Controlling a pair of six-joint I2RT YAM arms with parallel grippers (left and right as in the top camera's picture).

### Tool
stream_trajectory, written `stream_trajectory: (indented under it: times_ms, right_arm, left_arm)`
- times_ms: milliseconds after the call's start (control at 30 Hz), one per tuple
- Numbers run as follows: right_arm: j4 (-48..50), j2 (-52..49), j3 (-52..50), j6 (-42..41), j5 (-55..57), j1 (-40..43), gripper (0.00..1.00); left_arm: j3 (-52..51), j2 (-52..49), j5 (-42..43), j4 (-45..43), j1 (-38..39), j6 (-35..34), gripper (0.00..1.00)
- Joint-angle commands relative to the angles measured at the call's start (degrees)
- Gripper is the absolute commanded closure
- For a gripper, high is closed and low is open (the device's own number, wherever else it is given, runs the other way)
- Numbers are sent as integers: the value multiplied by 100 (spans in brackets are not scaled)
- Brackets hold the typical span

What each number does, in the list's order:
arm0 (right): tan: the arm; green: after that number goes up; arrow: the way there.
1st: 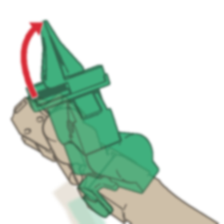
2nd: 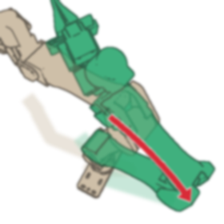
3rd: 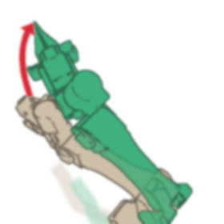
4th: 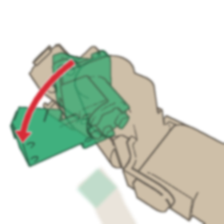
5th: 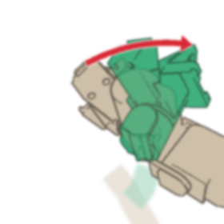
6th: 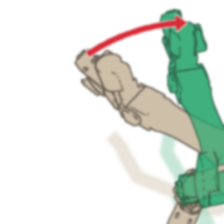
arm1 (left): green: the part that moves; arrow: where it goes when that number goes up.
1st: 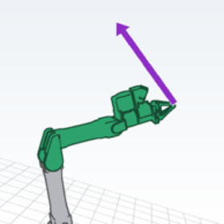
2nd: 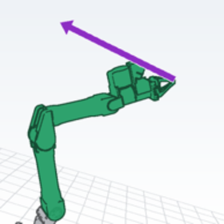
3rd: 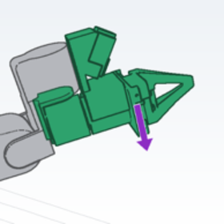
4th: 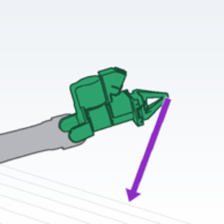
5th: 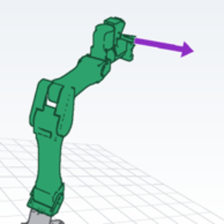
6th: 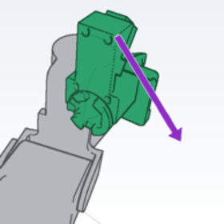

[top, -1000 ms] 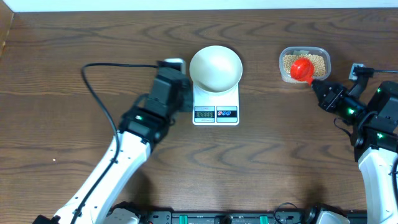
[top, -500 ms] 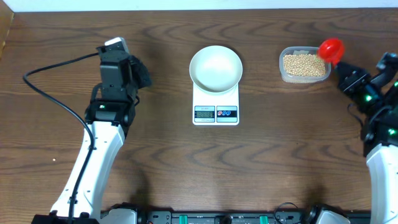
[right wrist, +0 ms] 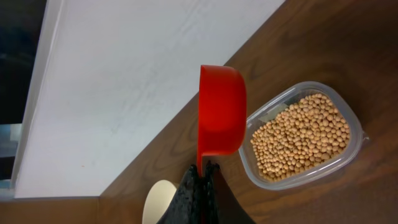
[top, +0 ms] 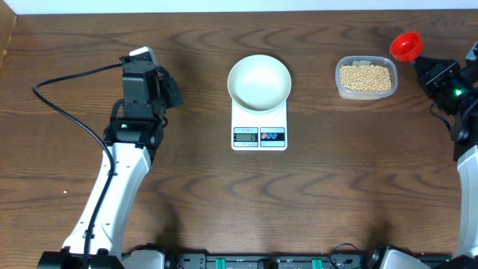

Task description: Scoop item into bowl and weigh 50g on scale

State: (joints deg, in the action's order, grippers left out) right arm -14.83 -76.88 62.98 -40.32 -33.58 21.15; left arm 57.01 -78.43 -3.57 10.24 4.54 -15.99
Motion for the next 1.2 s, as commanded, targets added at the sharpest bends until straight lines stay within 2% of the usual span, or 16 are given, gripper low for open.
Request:
stream_trajectory:
  times_ms: [0, 233, 300, 400, 467, 567, 900, 1033, 1067, 1100, 1133, 1167]
  right_arm:
    - [-48, -109, 151, -103, 48, 13, 98]
    - [-133, -216, 151, -96, 70, 13, 98]
    - [-181, -216, 151, -50, 70, 13, 98]
    - [-221, -216, 151, 15, 111, 13, 98]
    - [-236, -216, 151, 59, 157, 13, 99]
    - [-234, -216, 151, 76, 201, 15, 99]
    - [-356, -216, 151, 190, 365, 20, 99]
    - [-505, -216, 151, 581, 345, 20, 99]
    - [-542, -216, 151, 695, 345, 20, 99]
    - [-584, -216, 151, 789, 345, 20, 99]
    - [-597, -216, 151, 815, 345, 17, 99]
    - [-597, -216, 151, 826, 337, 17, 99]
  left_arm:
    - [59, -24, -22, 15, -24, 140, 93]
    - [59, -24, 13, 15, -24, 153, 93]
    - [59, -24, 203, 15, -22, 520, 93]
    - [59, -24, 1003, 79, -11, 1386, 93]
    - [59, -24, 1449, 256, 33, 1694, 93]
    - [59, -24, 1674, 627, 164, 1816, 92]
    - [59, -22, 1816, 2017, 1475, 2201, 92]
    - [59, -22, 1799, 2533, 1941, 2197, 91]
    - [59, -22, 1790, 2623, 2011, 2199, 68]
    - [59, -22, 1794, 2684, 2050, 2197, 29]
    - [59, -22, 1794, 2704, 2052, 2194, 17]
    - [59, -22, 1794, 2726, 2052, 2194, 9]
